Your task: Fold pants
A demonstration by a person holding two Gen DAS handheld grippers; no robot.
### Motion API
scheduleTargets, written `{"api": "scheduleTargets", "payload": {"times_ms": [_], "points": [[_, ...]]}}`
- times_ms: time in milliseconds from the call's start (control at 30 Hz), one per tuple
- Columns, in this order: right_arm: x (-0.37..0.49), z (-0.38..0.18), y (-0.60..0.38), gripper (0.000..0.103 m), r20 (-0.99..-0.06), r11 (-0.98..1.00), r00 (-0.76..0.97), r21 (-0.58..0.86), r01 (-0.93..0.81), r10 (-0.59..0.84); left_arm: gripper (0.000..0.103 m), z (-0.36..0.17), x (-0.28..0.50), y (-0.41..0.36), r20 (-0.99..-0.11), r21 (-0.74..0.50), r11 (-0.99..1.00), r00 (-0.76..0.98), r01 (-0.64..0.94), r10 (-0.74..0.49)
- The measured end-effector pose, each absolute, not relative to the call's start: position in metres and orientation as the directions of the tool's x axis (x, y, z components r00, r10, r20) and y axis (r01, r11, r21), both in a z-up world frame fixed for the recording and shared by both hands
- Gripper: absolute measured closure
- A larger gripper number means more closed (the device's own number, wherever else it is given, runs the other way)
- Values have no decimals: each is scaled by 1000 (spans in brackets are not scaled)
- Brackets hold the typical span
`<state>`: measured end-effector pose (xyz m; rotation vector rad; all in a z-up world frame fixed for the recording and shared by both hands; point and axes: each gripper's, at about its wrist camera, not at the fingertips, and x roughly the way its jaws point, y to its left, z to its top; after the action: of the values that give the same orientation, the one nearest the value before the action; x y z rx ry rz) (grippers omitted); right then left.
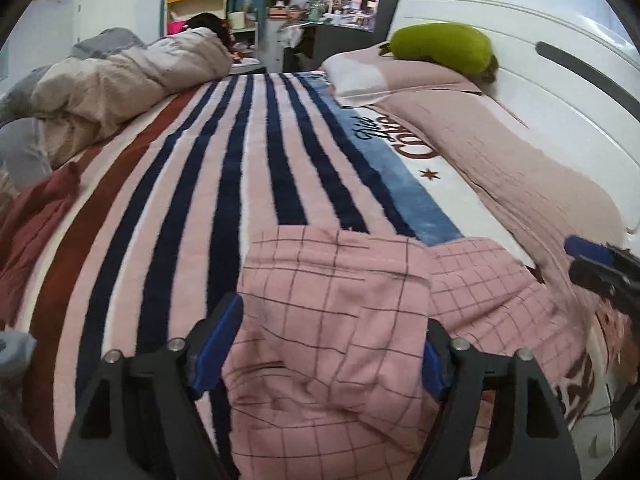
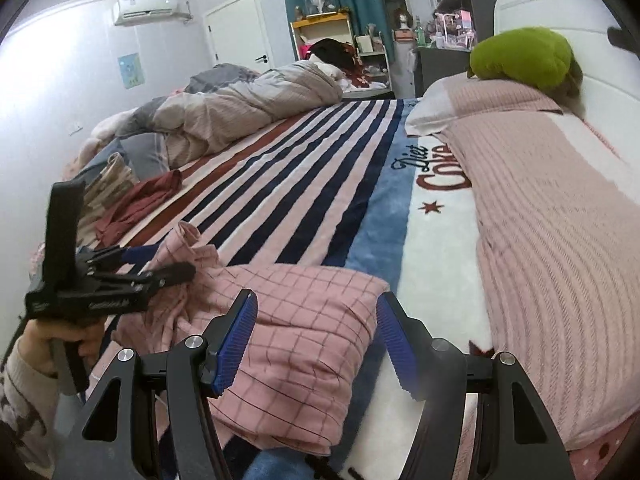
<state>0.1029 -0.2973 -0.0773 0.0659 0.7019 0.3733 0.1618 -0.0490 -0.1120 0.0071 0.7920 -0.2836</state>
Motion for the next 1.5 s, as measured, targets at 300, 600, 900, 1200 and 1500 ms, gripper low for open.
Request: {"api": "scheduleTargets", "payload": {"times_ms": [300, 600, 900, 1200, 1500], "points": [[101, -91, -314, 45, -611, 929, 700, 224, -296, 370, 76, -113, 160, -38, -713, -73, 979, 676, 192, -186], [105, -112, -320, 45, -652, 931, 665, 238, -275, 363, 69, -123, 134, -12, -733, -62, 991, 669, 117, -125], [106, -122, -321, 45, -675, 929, 640, 243, -277, 368, 50, -90, 117, 12, -679, -139, 983, 711, 120, -183], [109, -123, -322, 43, -683, 930, 632, 248, -273, 368, 48, -110, 187, -17, -765, -130, 973, 605, 190, -220], [108, -118, -319, 41, -681, 932, 637, 240, -272, 361, 47, -129, 157, 0, -832, -78, 960, 513, 269, -212]]}}
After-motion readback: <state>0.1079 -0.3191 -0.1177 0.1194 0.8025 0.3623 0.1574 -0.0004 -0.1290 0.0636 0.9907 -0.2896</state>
